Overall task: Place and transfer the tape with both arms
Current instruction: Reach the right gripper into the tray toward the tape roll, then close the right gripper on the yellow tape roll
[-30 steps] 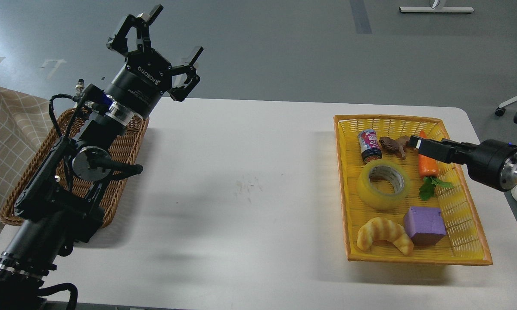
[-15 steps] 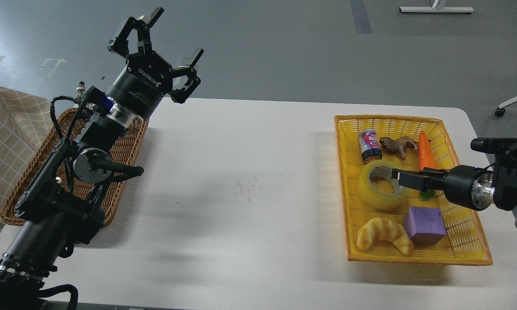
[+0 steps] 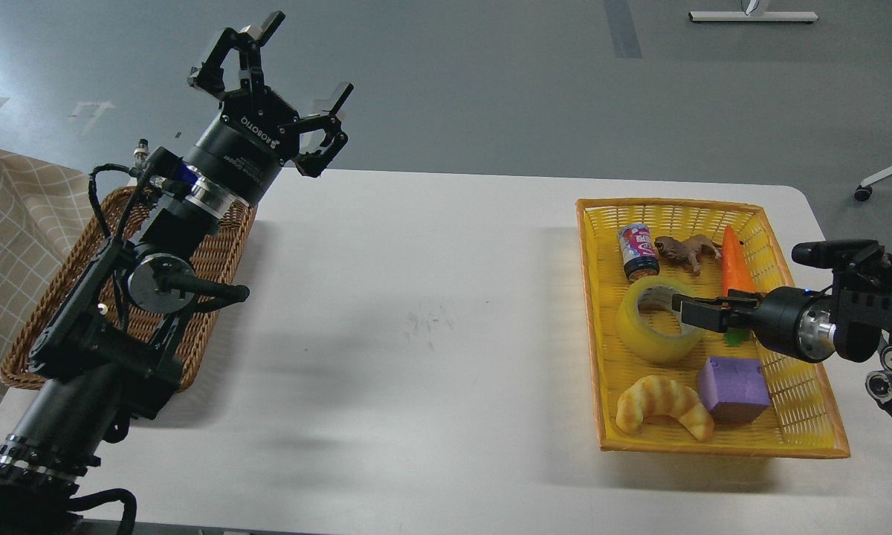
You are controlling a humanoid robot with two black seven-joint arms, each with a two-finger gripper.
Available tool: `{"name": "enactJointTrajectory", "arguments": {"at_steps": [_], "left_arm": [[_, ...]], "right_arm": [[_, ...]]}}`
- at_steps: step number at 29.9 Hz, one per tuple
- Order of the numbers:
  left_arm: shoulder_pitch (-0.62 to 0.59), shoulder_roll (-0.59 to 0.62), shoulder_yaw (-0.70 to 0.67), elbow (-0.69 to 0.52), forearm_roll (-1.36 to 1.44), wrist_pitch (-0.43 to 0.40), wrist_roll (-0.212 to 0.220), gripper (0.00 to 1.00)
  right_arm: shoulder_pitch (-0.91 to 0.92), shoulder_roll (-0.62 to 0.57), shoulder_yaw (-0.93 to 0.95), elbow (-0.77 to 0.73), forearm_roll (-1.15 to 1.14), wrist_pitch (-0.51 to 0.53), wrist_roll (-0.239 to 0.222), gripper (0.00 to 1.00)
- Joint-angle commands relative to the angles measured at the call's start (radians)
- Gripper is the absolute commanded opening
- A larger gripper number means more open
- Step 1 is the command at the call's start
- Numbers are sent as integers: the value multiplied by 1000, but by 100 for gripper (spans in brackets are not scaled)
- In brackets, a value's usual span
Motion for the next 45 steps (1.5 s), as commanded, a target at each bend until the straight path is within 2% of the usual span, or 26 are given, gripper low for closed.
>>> {"name": "enactJointTrajectory", "arguments": {"at_steps": [1, 18, 23, 25, 31, 38, 45], "left_arm": [[0, -1, 0, 0, -1, 0, 0, 98], [0, -18, 0, 3, -1, 0, 0, 98], [1, -23, 0, 3, -1, 0, 0, 98], [0, -23, 0, 5, -1, 0, 0, 98], [-2, -18, 0, 8, -1, 0, 0, 98], [-9, -20, 0, 15, 1, 0, 0, 98], [-22, -21, 0, 15, 1, 0, 0, 98]], "right_arm": [[6, 6, 0, -14, -15, 0, -2, 96], [3, 58, -2, -62, -29, 0, -7, 96], [7, 73, -2, -77, -31, 0, -7, 73], [7, 73, -2, -79, -41, 0, -7, 67], [4, 80, -2, -100, -107, -24, -7, 56], [3, 83, -3, -102, -107, -25, -7, 50], [4, 101, -14, -103, -107, -24, -7, 34]]}}
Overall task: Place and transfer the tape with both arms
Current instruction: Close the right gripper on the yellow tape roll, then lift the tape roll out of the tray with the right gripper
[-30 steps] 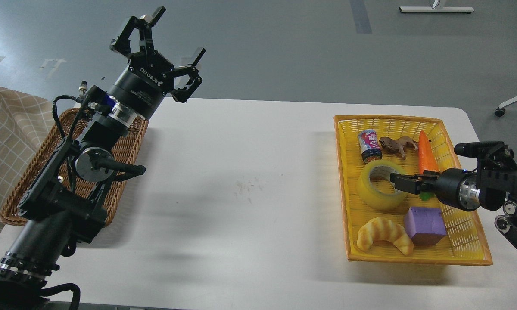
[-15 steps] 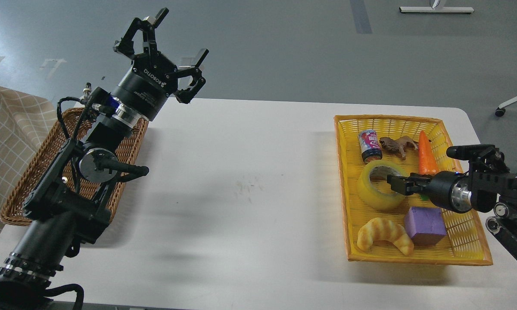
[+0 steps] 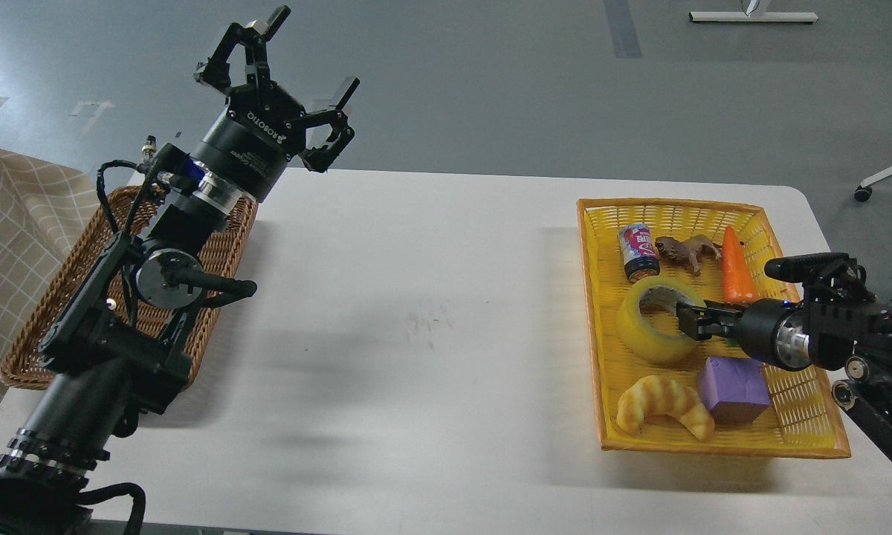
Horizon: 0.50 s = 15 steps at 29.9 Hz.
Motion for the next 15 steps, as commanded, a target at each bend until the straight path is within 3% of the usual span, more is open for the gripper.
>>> {"name": "enactJointTrajectory", "arguments": {"at_steps": [1, 8, 15], "left_arm": [[-1, 0, 0, 0, 0, 0, 0, 98], [-13, 0, 0, 0, 0, 0, 0, 98], [-13, -2, 0, 2, 0, 0, 0, 98]], "right_arm": [[0, 10, -1, -1, 0, 0, 0, 34], [17, 6, 1, -1, 9, 15, 3, 24], [54, -2, 1, 3, 21, 25, 18, 22]]}}
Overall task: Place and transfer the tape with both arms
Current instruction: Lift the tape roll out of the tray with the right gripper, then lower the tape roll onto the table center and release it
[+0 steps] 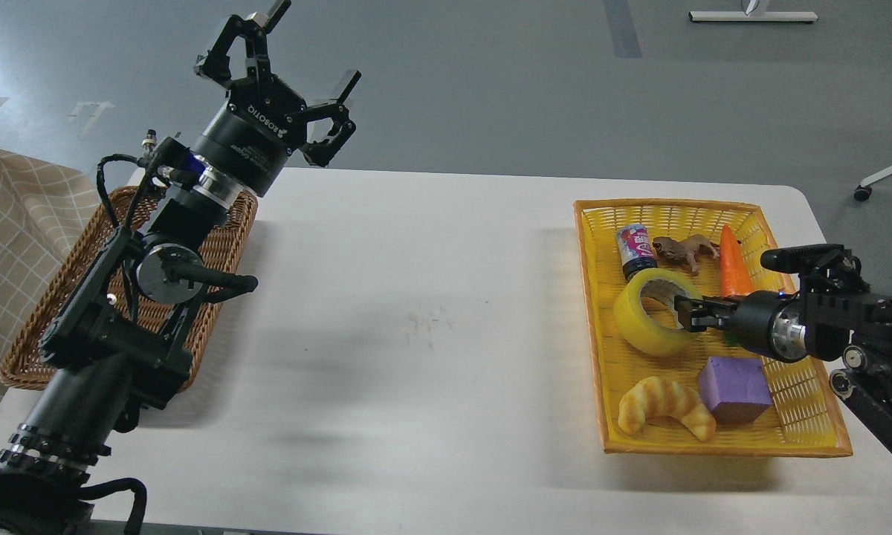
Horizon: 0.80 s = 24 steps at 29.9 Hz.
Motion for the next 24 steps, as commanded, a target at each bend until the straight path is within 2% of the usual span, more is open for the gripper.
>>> {"name": "enactJointTrajectory", "arguments": {"at_steps": [1, 7, 12, 15, 17, 24], "left_arm": [[0, -1, 0, 0, 0, 0, 0, 98], [-2, 2, 0, 0, 0, 0, 0, 98], [-2, 6, 0, 0, 0, 0, 2, 98], [-2, 6, 0, 0, 0, 0, 0, 98], [-2, 5, 0, 0, 0, 0, 0, 98], [-3, 6, 0, 0, 0, 0, 0, 98]], "right_arm": [[23, -1, 1, 4, 11, 1, 6, 22], [98, -39, 2, 38, 94, 1, 8, 21], [267, -30, 1, 32, 146, 1, 6, 20], [357, 30, -10, 21, 146, 1, 3, 20], [422, 126, -19, 1, 140, 1, -4, 20], [519, 353, -160, -97, 134, 1, -6, 18]]}}
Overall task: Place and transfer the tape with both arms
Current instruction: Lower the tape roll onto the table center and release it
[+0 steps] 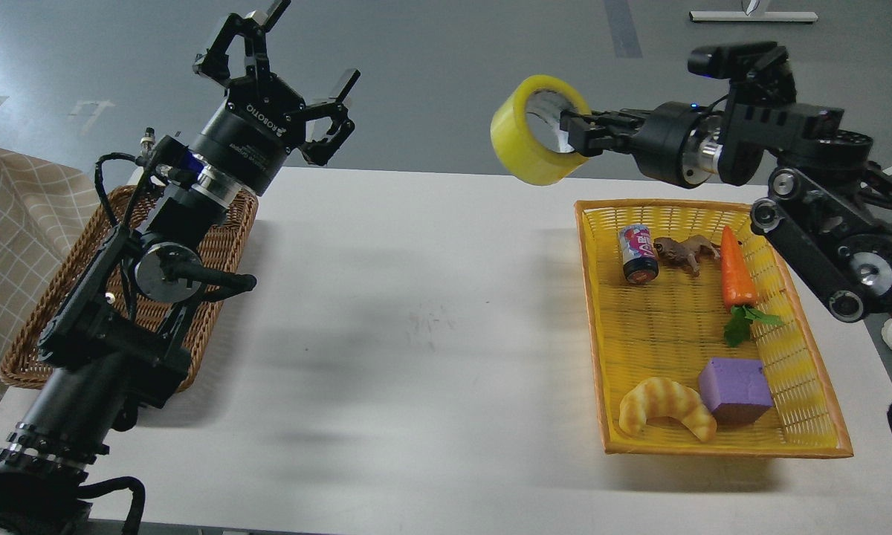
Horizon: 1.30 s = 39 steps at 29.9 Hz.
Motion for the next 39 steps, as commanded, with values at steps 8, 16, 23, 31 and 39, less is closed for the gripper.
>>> {"name": "enactJointTrajectory", "arguments": {"at_steps": [8, 16, 23, 31, 39], "left_arm": [[-4, 4, 0, -2, -2, 0, 0, 98], [-4, 1, -1, -2, -2, 0, -2, 98], [-4, 6, -5, -5, -3, 0, -5, 98], [8, 0, -5, -8, -3, 0, -5, 98], [10, 6, -6, -8, -5, 0, -6, 98]], "right_arm": [[72, 195, -332, -74, -27, 0, 6, 17], [120, 272, -434, -157, -29, 0, 9, 17], [149, 272, -478, -287, -69, 0, 11, 18], [127, 272, -480, -306, -66, 0, 12, 18], [113, 272, -429, -295, -46, 0, 12, 18]]}}
